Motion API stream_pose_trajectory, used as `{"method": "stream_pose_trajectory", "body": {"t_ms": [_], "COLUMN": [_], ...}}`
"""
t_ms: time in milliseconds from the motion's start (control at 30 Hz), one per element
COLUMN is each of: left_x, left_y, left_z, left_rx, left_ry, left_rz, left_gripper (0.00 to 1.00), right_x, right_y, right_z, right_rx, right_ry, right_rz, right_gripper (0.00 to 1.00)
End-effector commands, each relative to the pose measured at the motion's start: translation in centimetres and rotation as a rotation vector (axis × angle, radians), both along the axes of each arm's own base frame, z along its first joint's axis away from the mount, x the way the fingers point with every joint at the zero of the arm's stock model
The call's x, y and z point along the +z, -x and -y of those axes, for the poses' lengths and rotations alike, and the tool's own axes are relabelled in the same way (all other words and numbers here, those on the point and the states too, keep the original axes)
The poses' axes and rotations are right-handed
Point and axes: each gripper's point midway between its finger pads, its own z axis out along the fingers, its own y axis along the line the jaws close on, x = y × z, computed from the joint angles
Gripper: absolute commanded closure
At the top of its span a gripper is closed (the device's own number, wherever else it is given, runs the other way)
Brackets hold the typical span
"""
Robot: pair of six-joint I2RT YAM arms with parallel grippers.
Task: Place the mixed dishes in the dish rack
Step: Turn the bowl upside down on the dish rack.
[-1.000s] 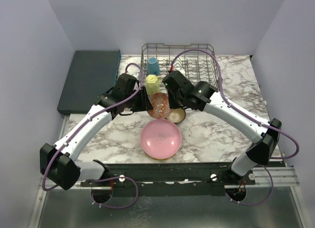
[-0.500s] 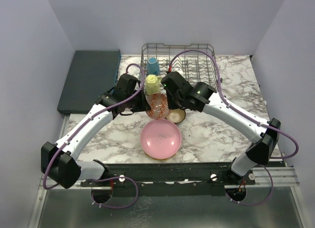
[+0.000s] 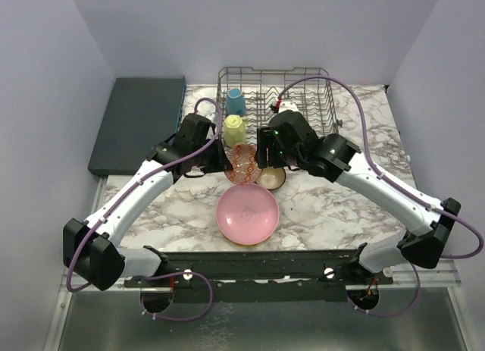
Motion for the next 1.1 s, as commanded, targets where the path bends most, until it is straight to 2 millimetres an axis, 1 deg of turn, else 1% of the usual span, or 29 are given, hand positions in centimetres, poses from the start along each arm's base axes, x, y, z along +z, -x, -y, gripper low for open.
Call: {"method": "stream_pose_trajectory", "body": {"t_ms": [0, 233, 333, 433, 567, 633, 700, 800, 867, 967, 1067], "left_x": [2.8, 3.9, 4.4, 5.3, 6.5, 7.2, 7.9, 8.5, 9.1, 9.7, 10.1], "left_y": [0.7, 1.2, 1.0, 0.8, 0.6, 0.7, 0.8, 0.9, 1.3, 1.6, 1.9], "left_z": [1.2, 1.7, 1.5, 1.2, 0.6, 0.4, 0.3, 0.1, 0.2, 0.4, 0.5], "left_rx": [-0.061, -0.105, -0.104, -0.111, -0.121, -0.133, -0.145, -0.153, -0.172, -0.192, -0.211], "left_ry": [0.099, 0.189, 0.237, 0.298, 0.375, 0.418, 0.459, 0.497, 0.53, 0.569, 0.599], "left_rz": [0.045, 0.044, 0.045, 0.043, 0.041, 0.039, 0.041, 0.032, 0.024, 0.02, 0.012], "left_gripper": [1.0, 1.0, 1.0, 1.0, 1.0, 1.0, 1.0, 1.0, 1.0, 1.0, 1.0], "right_x": [2.8, 4.2, 5.0, 5.6, 6.1, 6.1, 6.3, 6.3, 6.7, 7.3, 7.8], "right_y": [1.0, 1.4, 1.6, 1.4, 1.6, 1.8, 2.0, 2.2, 2.3, 3.3, 3.5], "right_z": [-0.1, 0.5, 0.8, 1.6, 2.0, 1.8, 1.6, 1.2, 0.7, -0.3, -0.9], "right_rx": [0.043, 0.106, 0.153, 0.174, 0.202, 0.22, 0.245, 0.276, 0.305, 0.381, 0.417], "right_ry": [-0.107, -0.236, -0.326, -0.404, -0.477, -0.509, -0.551, -0.598, -0.634, -0.702, -0.749], "right_rz": [0.049, 0.003, -0.025, -0.042, -0.054, -0.066, -0.079, -0.103, -0.108, -0.126, -0.139], "right_gripper": [0.37, 0.36, 0.35, 0.32, 0.14, 0.07, 0.03, 0.01, 0.0, 0.0, 0.0]}}
